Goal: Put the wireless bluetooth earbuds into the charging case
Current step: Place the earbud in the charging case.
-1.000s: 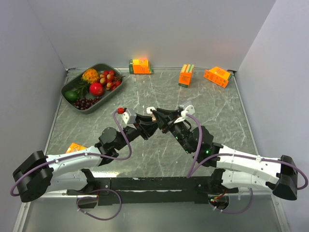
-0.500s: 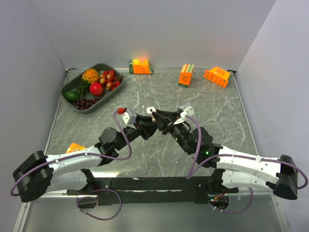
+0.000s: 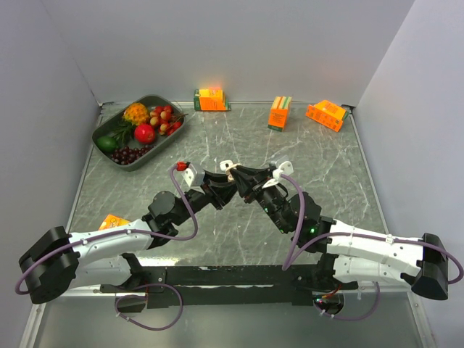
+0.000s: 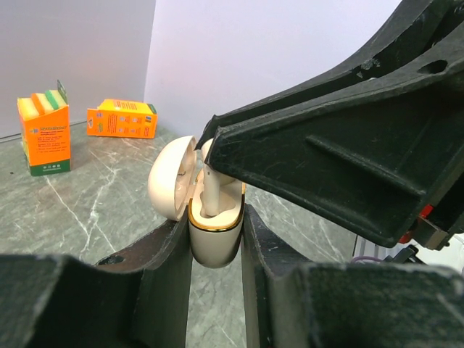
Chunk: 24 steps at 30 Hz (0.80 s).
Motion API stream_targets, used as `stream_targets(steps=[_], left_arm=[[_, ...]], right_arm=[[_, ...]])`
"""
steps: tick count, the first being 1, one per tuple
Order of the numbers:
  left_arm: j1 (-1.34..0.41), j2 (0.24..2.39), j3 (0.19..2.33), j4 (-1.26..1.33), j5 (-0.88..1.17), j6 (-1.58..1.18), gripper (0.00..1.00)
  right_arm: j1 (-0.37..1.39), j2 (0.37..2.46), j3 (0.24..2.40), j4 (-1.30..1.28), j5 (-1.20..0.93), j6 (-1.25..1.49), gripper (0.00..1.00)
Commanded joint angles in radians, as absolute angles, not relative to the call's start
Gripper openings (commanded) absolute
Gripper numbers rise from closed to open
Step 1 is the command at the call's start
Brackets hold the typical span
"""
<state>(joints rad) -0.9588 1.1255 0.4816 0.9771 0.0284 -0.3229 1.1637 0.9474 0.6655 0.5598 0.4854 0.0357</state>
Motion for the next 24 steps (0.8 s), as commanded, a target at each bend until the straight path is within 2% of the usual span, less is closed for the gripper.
stream_targets(steps=[1,24], left_arm=[[-0.957,1.097,0.495,1.04,0.023,-0.311,0.01],[-0.957,1.109,0.495,1.052,0.034,-0.321,0.01]], right_arm=[[1.174,0.93,0.652,0.56,0.497,0.046,0.0],[1.186,0.953,0.687,0.54,0.48,0.06,0.0]])
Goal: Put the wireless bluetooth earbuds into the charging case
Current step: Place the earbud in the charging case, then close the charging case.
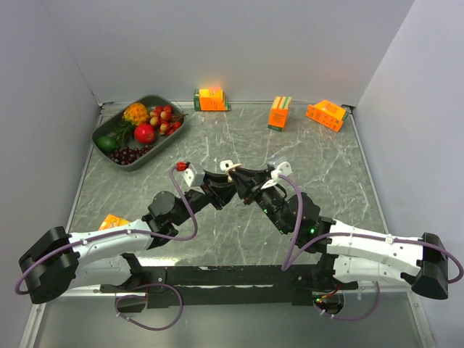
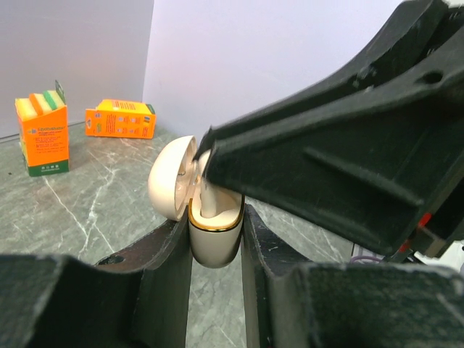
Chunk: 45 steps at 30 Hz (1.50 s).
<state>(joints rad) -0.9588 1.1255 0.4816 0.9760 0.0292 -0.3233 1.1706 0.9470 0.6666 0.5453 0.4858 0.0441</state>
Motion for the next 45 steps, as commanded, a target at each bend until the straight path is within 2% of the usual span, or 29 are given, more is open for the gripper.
stream_targets(steps=[1,7,10,11,13,14,25,29,33,40,45], left_arm=[[-0.959,1.111,0.494,1.055,0.035,-0.322,0.01],[-0.957,1.106,0.494,1.052,0.032,-0.318,0.01],[-0.957,1.106,0.494,1.052,0.031,-0.318,0.01],[-0.956,1.108,0.492,1.054,0.031,-0.318,0.01],[-0.959,1.109,0.494,1.048,0.031,-0.319,0.01],[-0.957,1.109,0.494,1.049,0.032,-0.321,0.01],[-0.957,1.108,0.482,1.048,0.023,-0.318,0.01],[-0.957,1.1,0.474,1.043,0.028,-0.316,0.01],[-0.957,1.086,0.459,1.045,0.035,-0.308,0.01],[-0.959,1.065,0.446,0.993,0.113,-0.264,0.01],[-0.963,1.031,0.436,0.927,0.127,-0.2,0.01]], right_arm=[[1.186,0.953,0.689,0.54,0.483,0.061,0.0],[1.186,0.954,0.689,0.528,0.491,0.063,0.0],[1.187,0.951,0.692,0.515,0.512,0.066,0.16],[1.19,0.951,0.696,0.512,0.523,0.071,0.29],[1.19,0.942,0.699,0.511,0.528,0.066,0.39],[1.192,0.936,0.706,0.506,0.532,0.064,0.47],[1.197,0.859,0.785,0.445,0.601,0.029,0.79],[1.197,0.813,0.862,0.373,0.647,-0.024,0.8],[1.193,0.845,0.971,0.14,0.681,-0.078,0.77],[1.118,1.118,1.346,-0.41,0.568,-0.002,0.73],[1.023,1.199,1.436,-0.563,0.385,0.092,0.64]])
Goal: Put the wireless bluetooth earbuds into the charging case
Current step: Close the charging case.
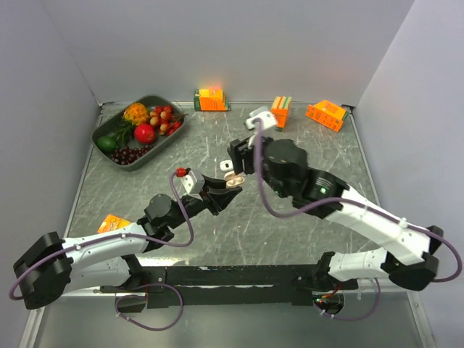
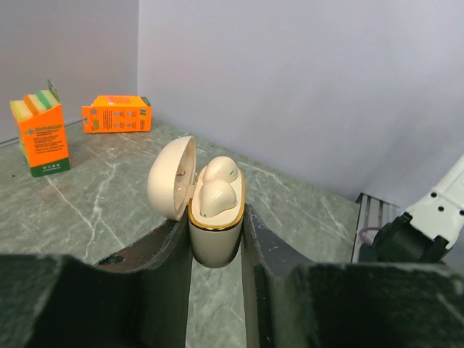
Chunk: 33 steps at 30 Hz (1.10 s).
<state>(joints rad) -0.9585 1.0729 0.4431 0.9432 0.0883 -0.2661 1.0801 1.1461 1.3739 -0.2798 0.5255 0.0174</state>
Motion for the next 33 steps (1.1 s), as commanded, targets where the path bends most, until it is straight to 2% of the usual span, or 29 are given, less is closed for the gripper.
stream_targets(steps=[1,9,33], left_arm=[[-0.968,1.022,0.436,0.91,0.124,-0.19,0.01],[-0.974,0.98,0.407,0.879,0.106,-0.163,0.01],[-0.976,0.957,0.394,0.916,0.003,-0.18,0.01]], right_arm=[[1.017,1.227,1.46,-0.586,0.376,0.104,0.61],[1.008,1.292,1.505,-0.67,0.316,0.14,0.59],[1.08,1.209,1.39,-0.704,0.347,0.216,0.58]])
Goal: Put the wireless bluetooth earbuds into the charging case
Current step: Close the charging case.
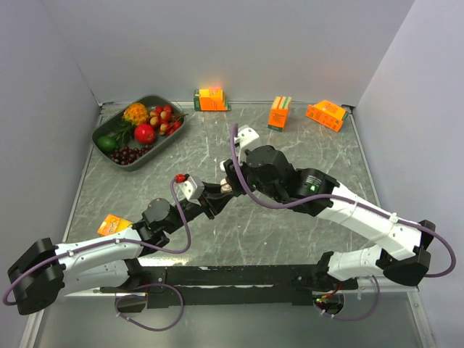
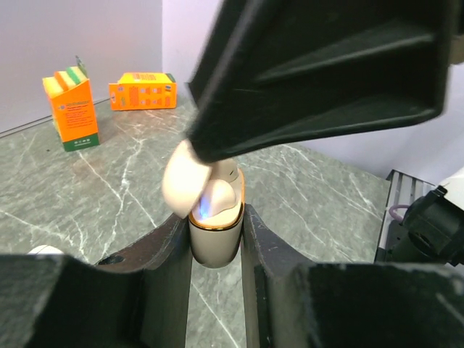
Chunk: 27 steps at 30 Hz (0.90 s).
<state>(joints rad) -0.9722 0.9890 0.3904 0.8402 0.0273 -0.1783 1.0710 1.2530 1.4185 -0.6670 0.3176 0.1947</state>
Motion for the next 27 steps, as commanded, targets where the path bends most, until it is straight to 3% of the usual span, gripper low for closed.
stream_targets(steps=[1,15,27], left_arm=[[-0.974,0.959,0.4,0.908,0.006,-0.181,0.01],[-0.974,0.948,0.405,0.908,-0.026,-0.195,0.01],[-0.973,0.96,0.413,0.882,-0.041,-0.257,0.01]], right_arm=[[1.078,1.203,1.385,-0.695,0.345,0.215,0.58],[1.08,1.174,1.384,-0.706,0.357,0.224,0.55],[1.069,1.132,1.391,-0.66,0.459,0.244,0.63]])
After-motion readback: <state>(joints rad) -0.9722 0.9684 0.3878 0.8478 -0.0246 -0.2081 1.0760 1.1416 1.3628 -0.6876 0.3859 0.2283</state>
